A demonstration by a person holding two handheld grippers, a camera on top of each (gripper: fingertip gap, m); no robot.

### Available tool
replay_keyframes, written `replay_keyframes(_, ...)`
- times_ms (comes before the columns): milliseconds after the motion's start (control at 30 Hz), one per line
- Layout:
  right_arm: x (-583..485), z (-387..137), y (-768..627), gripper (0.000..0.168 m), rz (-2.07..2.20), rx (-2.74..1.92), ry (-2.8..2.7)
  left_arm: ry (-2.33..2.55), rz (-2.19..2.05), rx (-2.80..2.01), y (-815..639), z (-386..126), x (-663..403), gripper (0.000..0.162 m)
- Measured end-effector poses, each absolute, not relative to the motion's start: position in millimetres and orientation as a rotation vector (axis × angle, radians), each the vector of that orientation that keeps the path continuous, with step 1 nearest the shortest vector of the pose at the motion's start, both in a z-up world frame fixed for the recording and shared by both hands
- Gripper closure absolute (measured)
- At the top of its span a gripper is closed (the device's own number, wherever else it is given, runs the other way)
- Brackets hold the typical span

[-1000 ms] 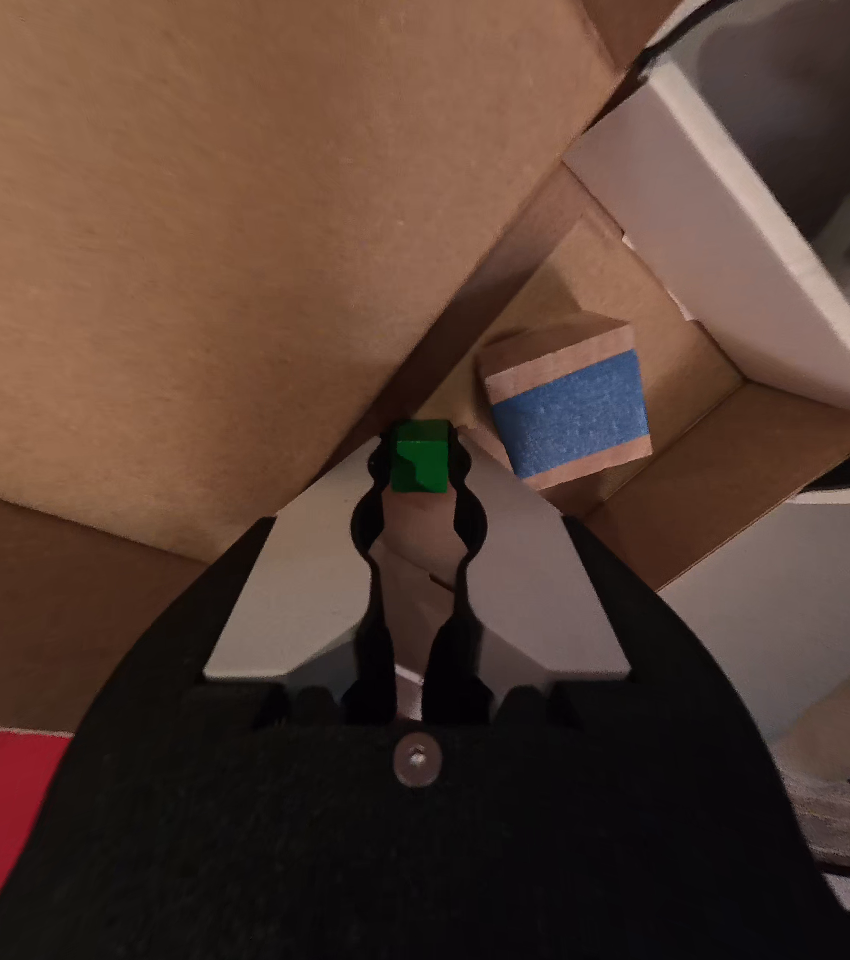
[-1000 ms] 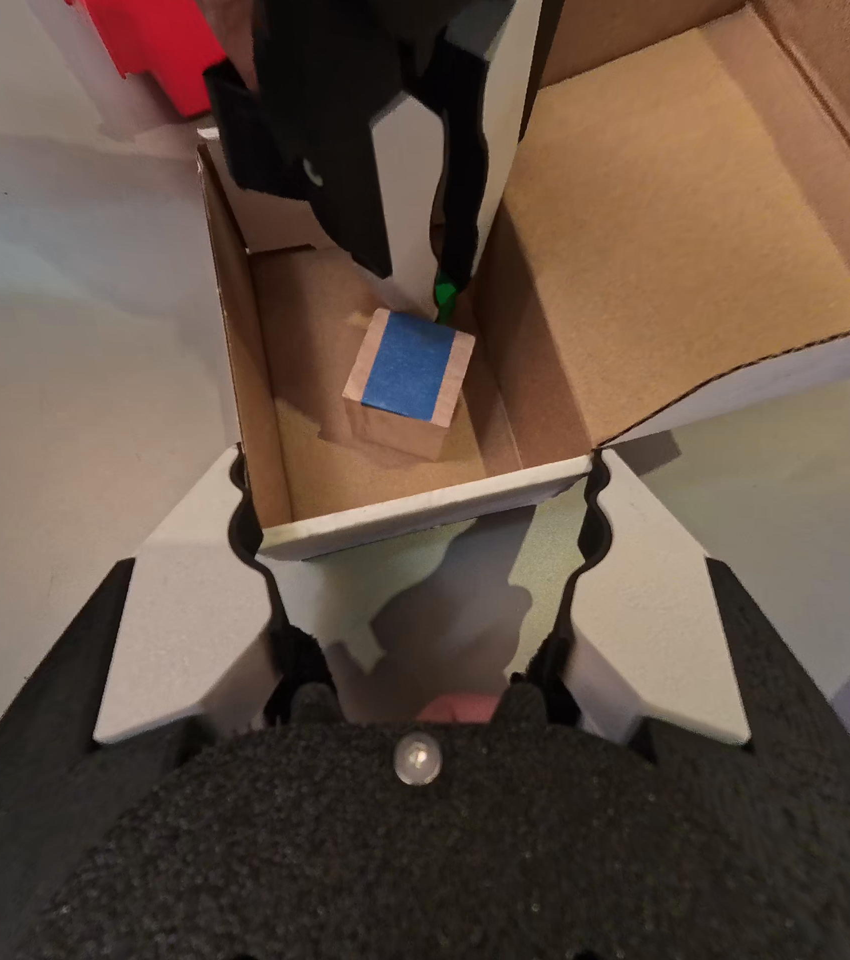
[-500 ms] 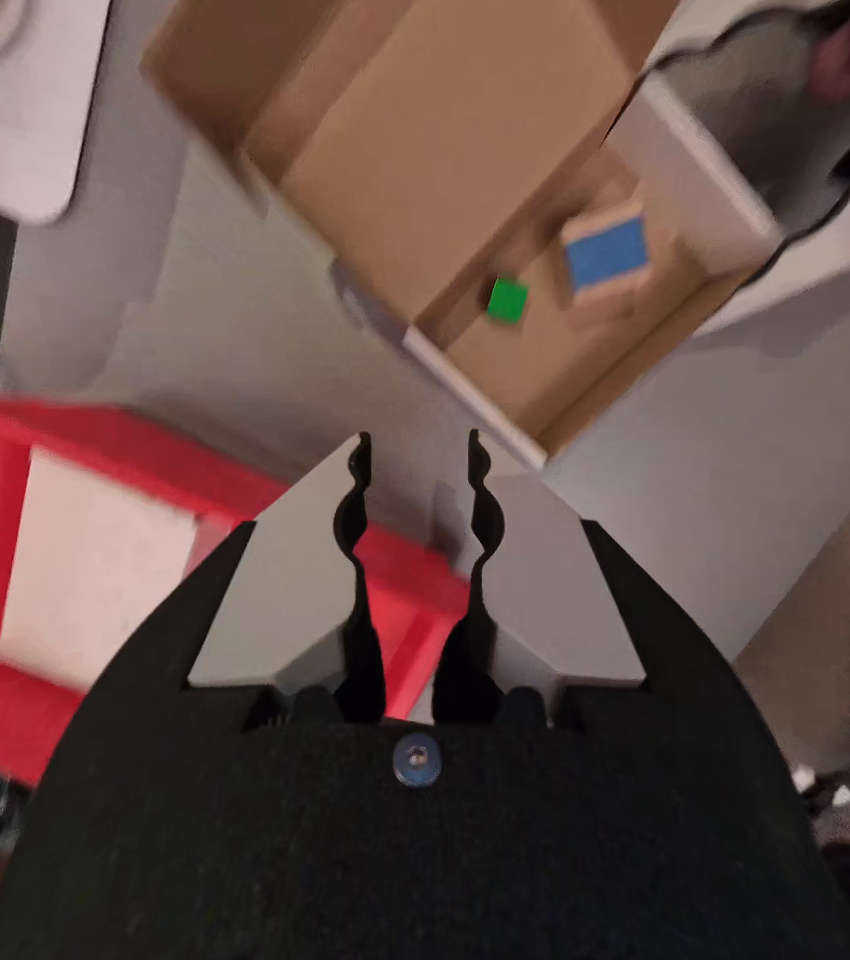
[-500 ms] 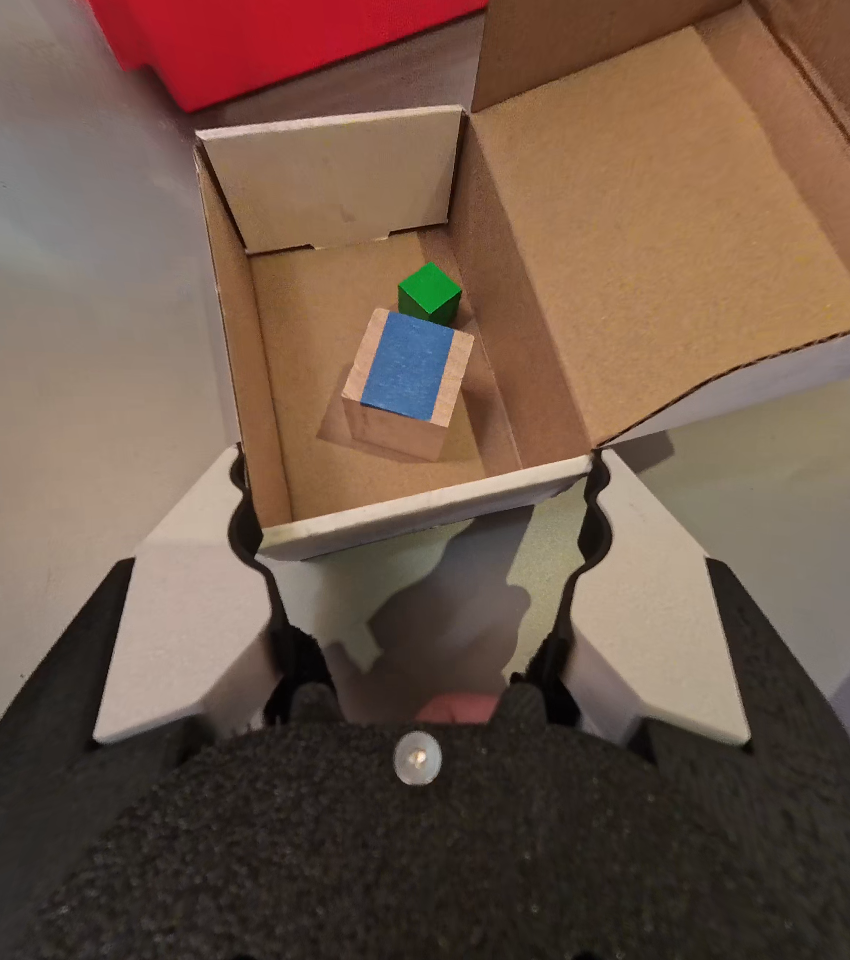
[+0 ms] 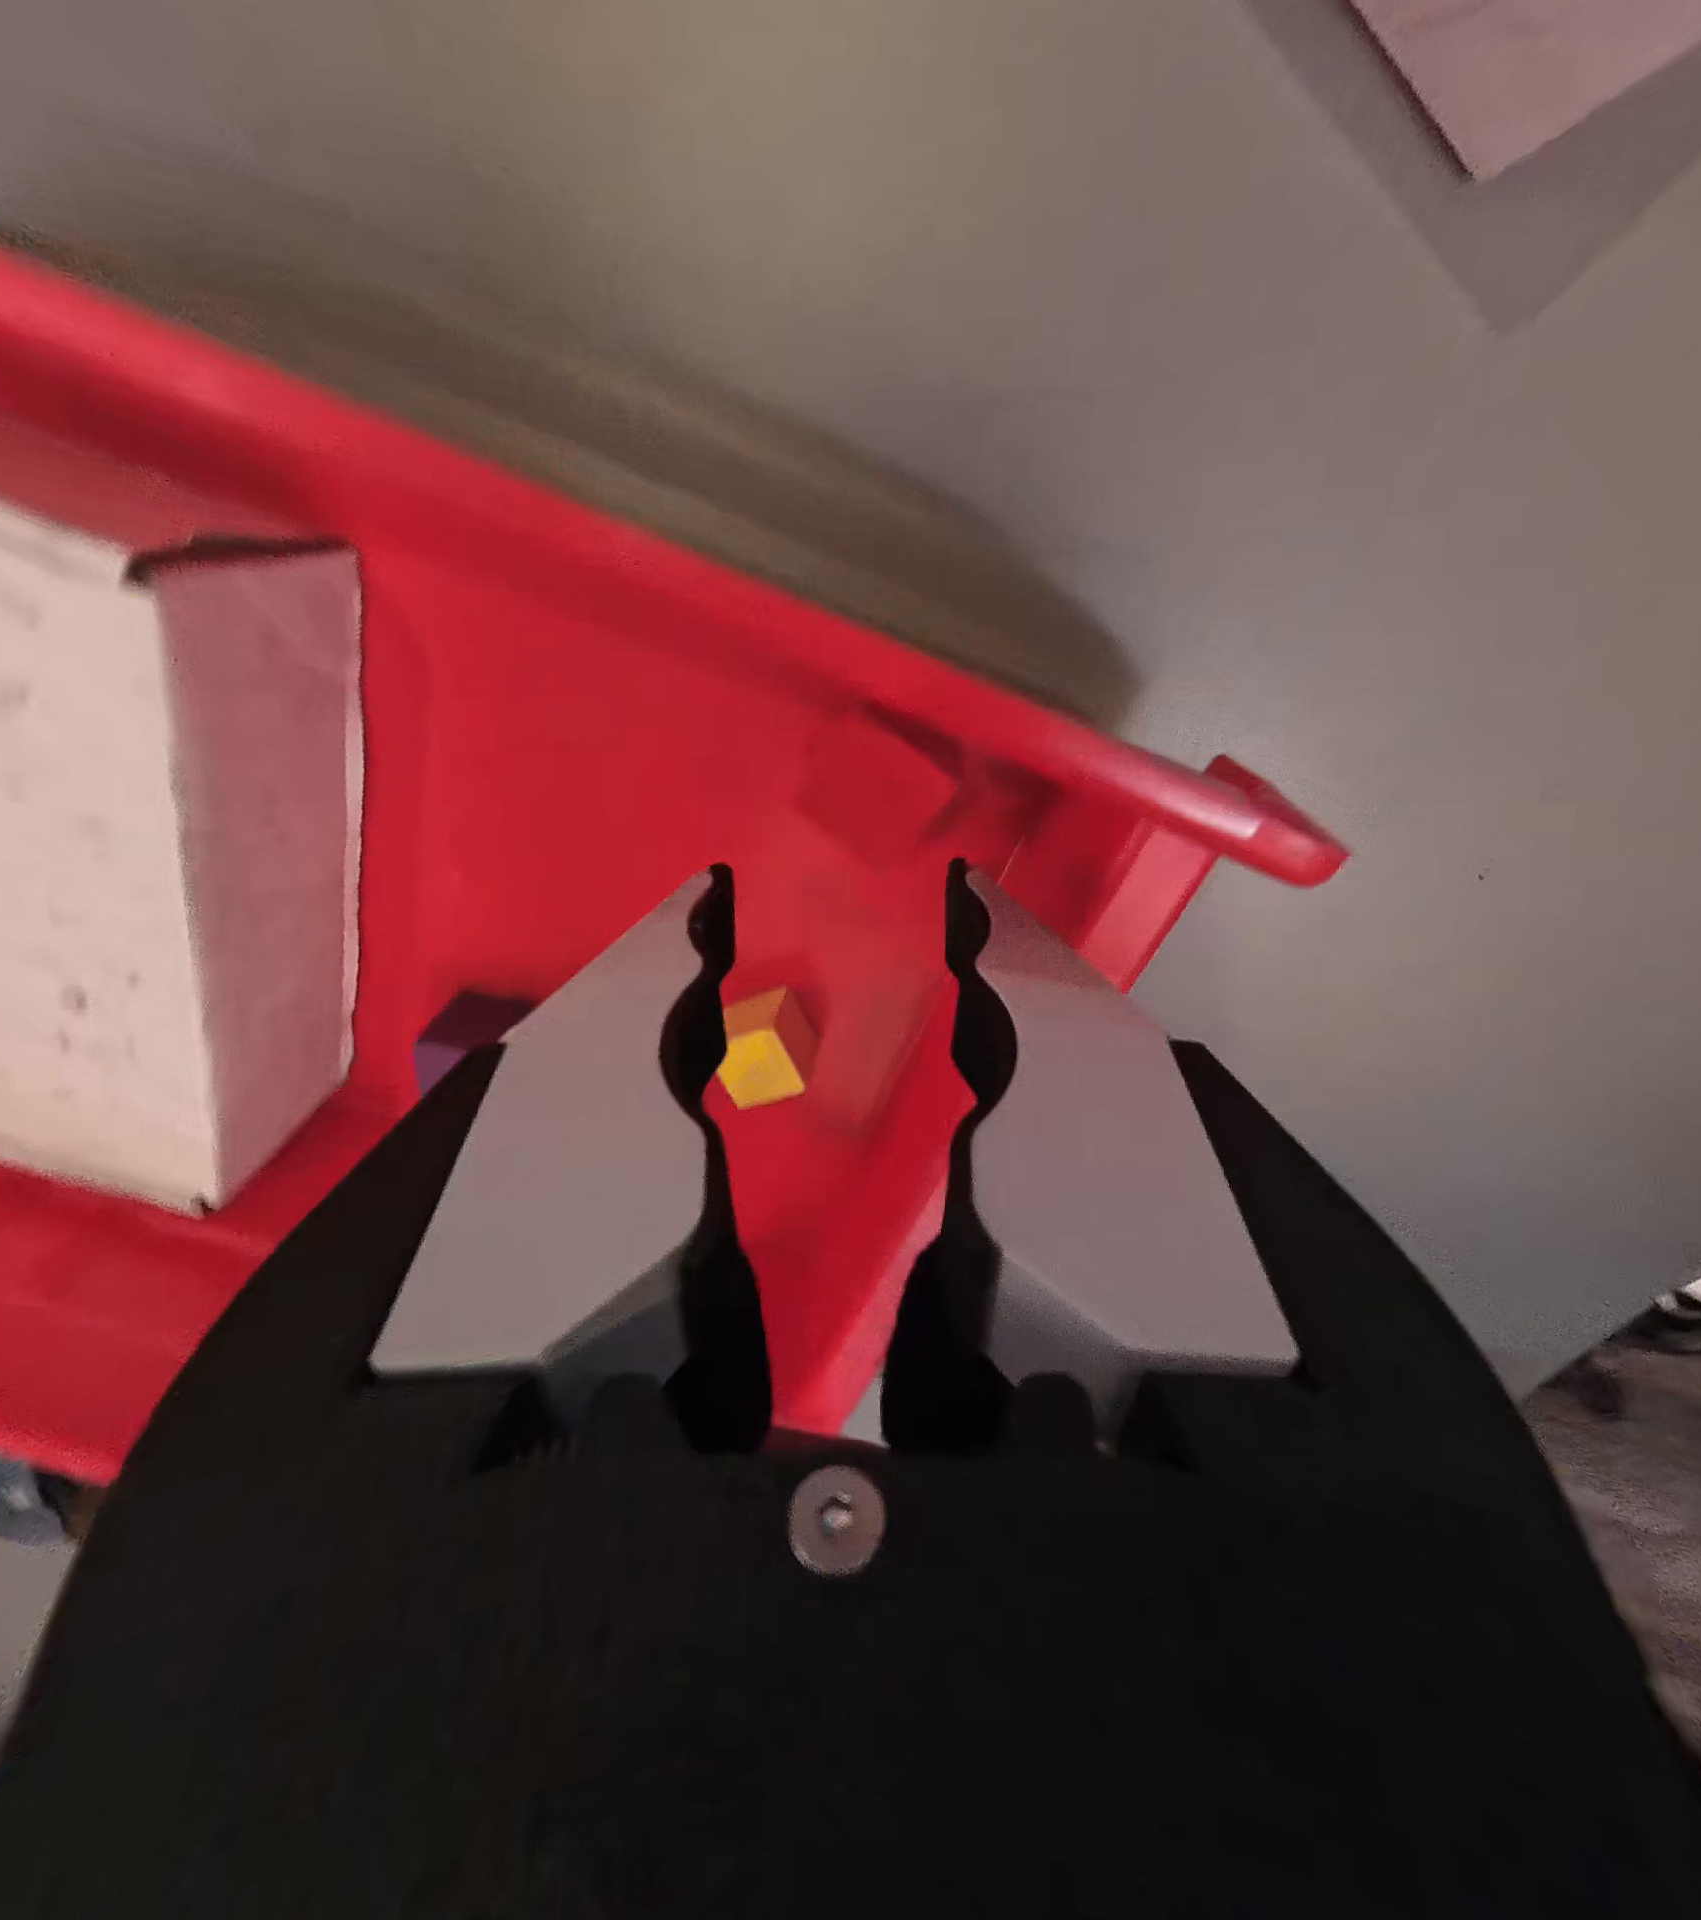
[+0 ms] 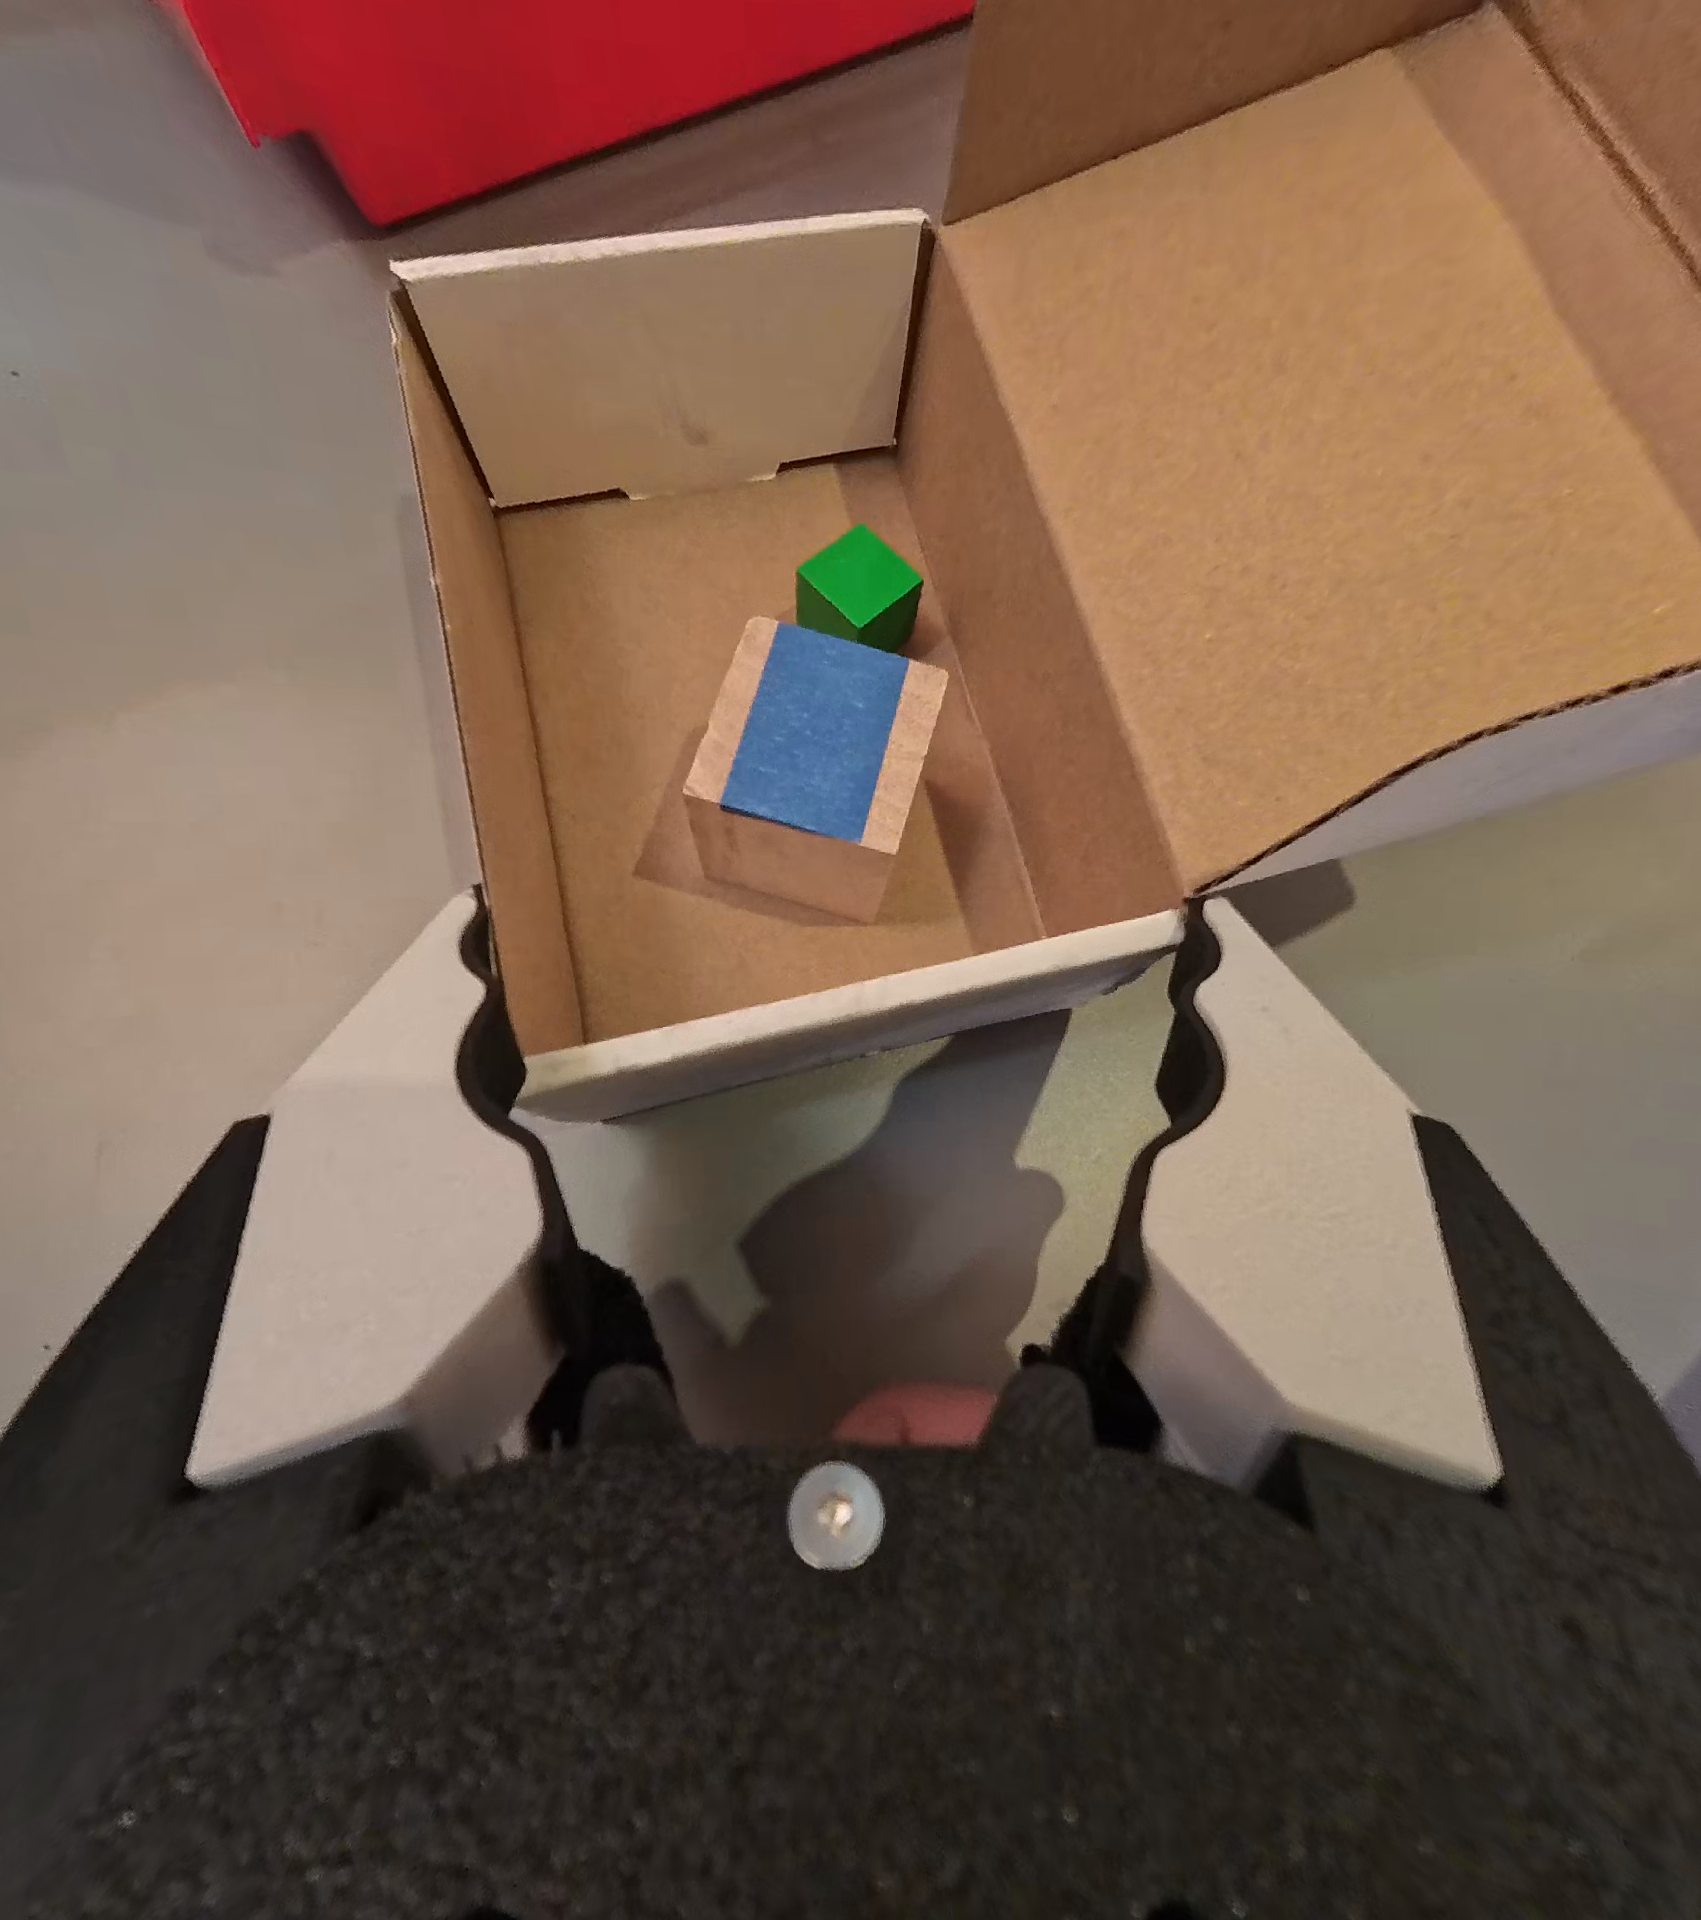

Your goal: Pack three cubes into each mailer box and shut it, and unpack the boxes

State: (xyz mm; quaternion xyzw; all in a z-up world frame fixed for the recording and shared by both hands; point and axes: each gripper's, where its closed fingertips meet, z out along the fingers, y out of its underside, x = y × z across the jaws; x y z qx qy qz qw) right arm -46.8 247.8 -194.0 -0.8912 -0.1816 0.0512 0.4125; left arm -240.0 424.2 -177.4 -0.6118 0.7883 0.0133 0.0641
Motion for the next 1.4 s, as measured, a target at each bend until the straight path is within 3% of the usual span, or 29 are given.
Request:
replay_keyframes(33, -47, -194, 248, 0.043, 0.128, -2.242, -0.458, 2.427, 0.017, -1.796, 421, -181, -237, 0.122)
replay_keyframes(267, -47, -194, 248, 0.043, 0.138, -2.238, -0.452, 2.579, -0.053, -1.713, 417, -198, -228, 0.108)
replay_keyframes(367, -47, -194, 248, 0.043, 0.136, -2.239, -0.451, 2.612, -0.031, -1.704, 421, -207, -229, 0.132)
replay_keyframes(467, -47, -194, 248, 0.043, 0.135, -2.238, -0.447, 2.590, -0.005, -1.696, 428, -201, -231, 0.134)
replay_keyframes(833, -47, -194, 248, 0.043, 0.127, -2.238, -0.452, 2.379, -0.338, -1.414, 374, -59, -173, 0.135)
replay_keyframes(1133, -46, -194, 248, 0.043, 0.127, -2.235, -0.448, 2.672, -0.206, -1.388, 289, -151, -108, 0.135)
replay_keyframes(1400, -46, -194, 247, 0.043, 0.135, -2.230, -0.450, 2.752, -0.159, -1.574, 289, -189, -99, 0.135)
